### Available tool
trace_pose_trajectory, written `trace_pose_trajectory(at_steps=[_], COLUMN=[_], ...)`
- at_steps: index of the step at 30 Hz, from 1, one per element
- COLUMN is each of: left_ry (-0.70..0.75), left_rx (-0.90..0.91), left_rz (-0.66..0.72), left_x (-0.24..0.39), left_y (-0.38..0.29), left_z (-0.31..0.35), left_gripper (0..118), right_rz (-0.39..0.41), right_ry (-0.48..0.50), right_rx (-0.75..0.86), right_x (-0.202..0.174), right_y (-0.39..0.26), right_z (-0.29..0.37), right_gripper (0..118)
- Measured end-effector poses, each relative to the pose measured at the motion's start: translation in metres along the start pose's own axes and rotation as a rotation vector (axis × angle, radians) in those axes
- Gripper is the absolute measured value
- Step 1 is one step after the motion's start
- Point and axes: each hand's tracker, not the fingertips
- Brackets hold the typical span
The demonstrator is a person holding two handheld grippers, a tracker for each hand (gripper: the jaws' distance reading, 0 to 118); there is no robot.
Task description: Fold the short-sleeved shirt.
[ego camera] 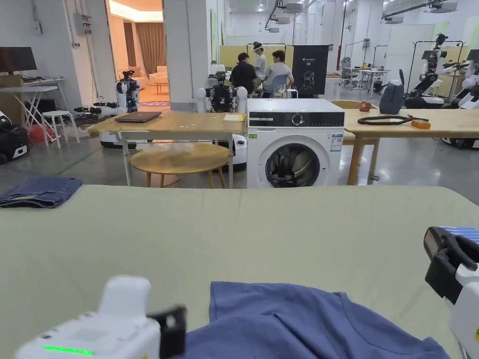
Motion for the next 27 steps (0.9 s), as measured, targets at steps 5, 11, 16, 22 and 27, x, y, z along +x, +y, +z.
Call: trace_pose_trajectory(at_steps=[5,11,16,22,27], left_ry=[-0.077,-0.013,-0.067,-0.080,-0.091], left_rx=[-0.420,-0.443,-0.413,-0.415,-0.415], left_rz=[0.006,-0.128,-0.105,-0.070,-0.024], left_x=[0.031,0.064,0.058,0.055,0.049], left_y=[-0.092,-0.129,-0.120,-0.122,-0.119], left_z=[-0.065,-0.067,-0.053,-0.048,-0.045], left_gripper=[112,78,0,0,0], right_rz=[0.017,0.042,-0.024,-0.041,-0.047], right_ry=[-0.038,-0.080,-0.118,-0.207,-0.099], right_rx=[-0.132,-0.336,-0.725,-0.950,-0.852], right_x=[0.014,0.041,0.088,0.127,0.109], right_y=[-0.032,-0.078,-0.139,-0.200,-0.195], right_z=[-0.003,-0.015,-0.050,-0.054,-0.042], right_gripper=[0,9,118,118,5])
